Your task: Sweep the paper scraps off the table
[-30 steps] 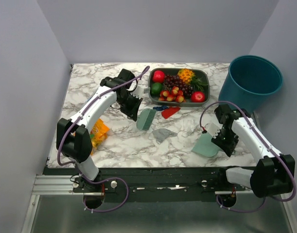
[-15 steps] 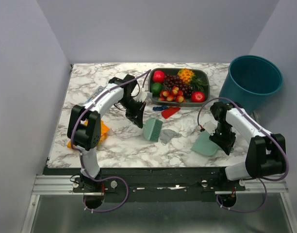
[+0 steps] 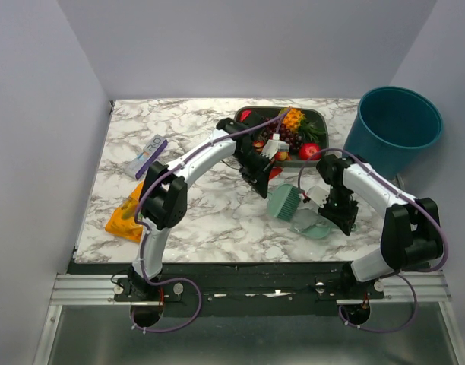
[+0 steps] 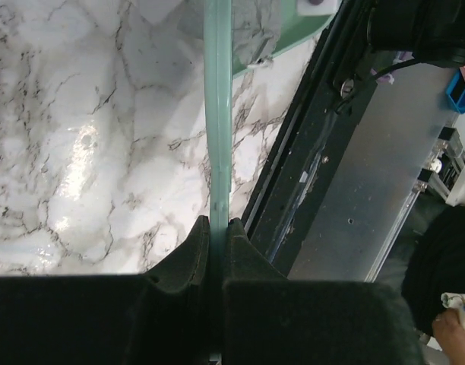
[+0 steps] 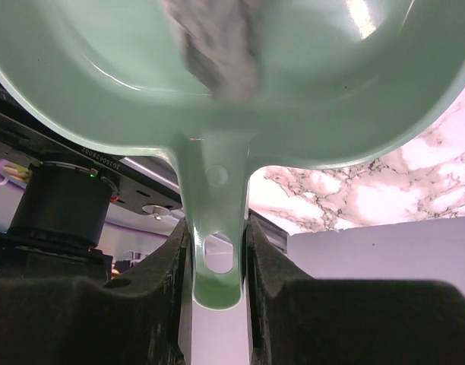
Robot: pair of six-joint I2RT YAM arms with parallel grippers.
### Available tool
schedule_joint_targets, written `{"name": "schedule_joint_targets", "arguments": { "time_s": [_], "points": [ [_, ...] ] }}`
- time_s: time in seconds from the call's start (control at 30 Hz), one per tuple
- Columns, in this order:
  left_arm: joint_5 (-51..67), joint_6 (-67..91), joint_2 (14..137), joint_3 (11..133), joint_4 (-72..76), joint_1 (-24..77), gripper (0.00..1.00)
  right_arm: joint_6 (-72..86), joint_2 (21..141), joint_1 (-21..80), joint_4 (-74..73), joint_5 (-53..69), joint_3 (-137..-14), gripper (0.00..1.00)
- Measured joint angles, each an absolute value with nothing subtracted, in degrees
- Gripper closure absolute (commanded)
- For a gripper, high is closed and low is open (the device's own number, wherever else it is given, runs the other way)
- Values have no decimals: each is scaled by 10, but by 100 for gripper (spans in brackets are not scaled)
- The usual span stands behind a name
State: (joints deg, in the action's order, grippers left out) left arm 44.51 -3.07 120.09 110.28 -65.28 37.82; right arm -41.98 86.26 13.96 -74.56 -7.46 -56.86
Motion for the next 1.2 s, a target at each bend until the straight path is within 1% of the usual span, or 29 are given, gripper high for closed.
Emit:
{"name": "schedule_joint_targets", "arguments": {
  "time_s": [0.13,0.33,0.5,0.63,0.77,1.0,1.2],
  "points": [
    [444,-32,1204,1114,-653,387,100,-418,862,146,-743,-66,-569,100],
    [441,-43,1199,1118,-662,352,100,-410,852,147,-734,-59,-559,99],
    [426,-51,1171,1106,-667,315,100,-403,839,147,-726,-55,-545,99],
    [412,-33,1157,1101,-625,297,100,-401,834,147,-722,-54,-542,99],
    [404,6,1165,1102,-559,305,100,-397,834,147,-720,-53,-542,99],
    [369,44,1229,1154,-488,349,100,-386,838,147,-721,-40,-547,99],
    [397,59,1270,1159,-471,378,100,-379,840,147,-719,-31,-554,99]
  ]
}}
